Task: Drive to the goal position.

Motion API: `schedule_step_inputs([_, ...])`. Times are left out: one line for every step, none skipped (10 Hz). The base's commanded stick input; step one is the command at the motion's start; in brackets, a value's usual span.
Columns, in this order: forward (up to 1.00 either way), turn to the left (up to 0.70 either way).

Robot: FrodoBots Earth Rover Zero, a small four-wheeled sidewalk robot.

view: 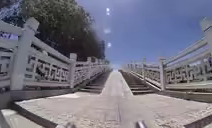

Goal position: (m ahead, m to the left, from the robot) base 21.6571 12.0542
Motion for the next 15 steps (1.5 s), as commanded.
schedule_step_inputs([0.45,0.0])
schedule_step_inputs([0.45,0.0])
schedule_step_inputs([0.45,0.0])
schedule_step_inputs([0.45,0.0])
schedule_step_inputs([0.45,0.0])
schedule_step_inputs([0.45,0.0])
schedule_step_inputs([0.45,0.0])
schedule_step_inputs([0.45,0.0])
schedule_step_inputs([0.45,0.0])
schedule_step_inputs([0.45,0.0])
schedule_step_inputs([0.45,0.0])
schedule_step_inputs([0.45,0.0])
schedule_step_inputs([0.45,0.0])
schedule_step_inputs([0.45,0.0])
schedule_step_inputs([0.45,0.0])
